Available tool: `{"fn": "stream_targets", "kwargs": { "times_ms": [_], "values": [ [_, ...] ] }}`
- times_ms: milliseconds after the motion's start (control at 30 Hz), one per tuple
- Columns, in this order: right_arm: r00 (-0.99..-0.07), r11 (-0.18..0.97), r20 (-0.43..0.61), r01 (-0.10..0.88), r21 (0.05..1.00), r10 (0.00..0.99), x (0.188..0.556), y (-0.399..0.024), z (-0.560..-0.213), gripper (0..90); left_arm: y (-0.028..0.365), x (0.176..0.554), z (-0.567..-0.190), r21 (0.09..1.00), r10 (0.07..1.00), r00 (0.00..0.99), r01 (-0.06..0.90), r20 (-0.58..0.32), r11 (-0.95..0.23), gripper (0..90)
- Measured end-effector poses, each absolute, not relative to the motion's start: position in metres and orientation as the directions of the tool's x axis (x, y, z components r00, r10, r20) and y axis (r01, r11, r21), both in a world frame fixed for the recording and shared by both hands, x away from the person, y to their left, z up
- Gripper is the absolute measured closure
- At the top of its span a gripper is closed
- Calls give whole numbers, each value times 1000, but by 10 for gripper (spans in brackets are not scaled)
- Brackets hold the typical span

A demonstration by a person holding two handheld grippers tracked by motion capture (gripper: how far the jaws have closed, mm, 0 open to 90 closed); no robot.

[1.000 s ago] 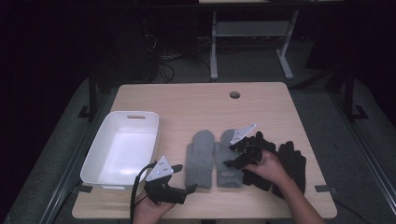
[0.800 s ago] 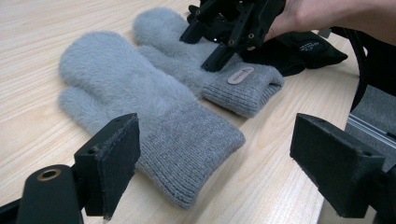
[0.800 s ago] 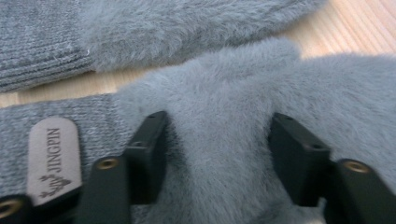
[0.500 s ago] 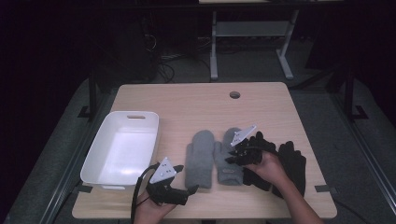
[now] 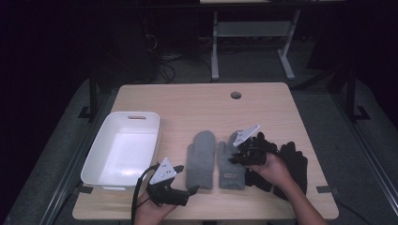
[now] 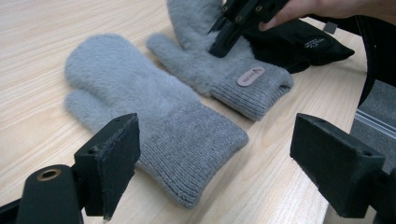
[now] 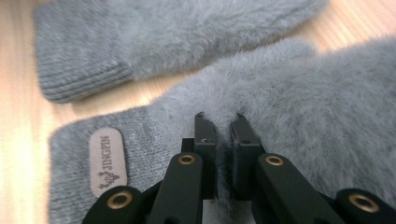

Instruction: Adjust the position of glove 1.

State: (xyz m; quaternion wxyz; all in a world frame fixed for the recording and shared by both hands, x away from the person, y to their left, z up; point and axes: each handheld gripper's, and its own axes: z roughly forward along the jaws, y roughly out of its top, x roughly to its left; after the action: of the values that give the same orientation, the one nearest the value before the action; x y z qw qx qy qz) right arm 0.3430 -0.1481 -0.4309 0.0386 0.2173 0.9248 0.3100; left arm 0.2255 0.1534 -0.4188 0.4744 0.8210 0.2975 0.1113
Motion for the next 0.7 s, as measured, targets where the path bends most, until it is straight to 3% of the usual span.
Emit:
{"fn": "stream_targets", "kwargs": {
  "times_ms": [433,700],
  "values": [
    [-907,663,83,361,656,412,333,-142,-387,851,158,225,-413,856,611,783,391,-117,-338,159],
    [-924,668,92,335,664,372,342,-107,-375,850,160,224,-410,859,627,770,395,-116,-326,158]
  ]
}}
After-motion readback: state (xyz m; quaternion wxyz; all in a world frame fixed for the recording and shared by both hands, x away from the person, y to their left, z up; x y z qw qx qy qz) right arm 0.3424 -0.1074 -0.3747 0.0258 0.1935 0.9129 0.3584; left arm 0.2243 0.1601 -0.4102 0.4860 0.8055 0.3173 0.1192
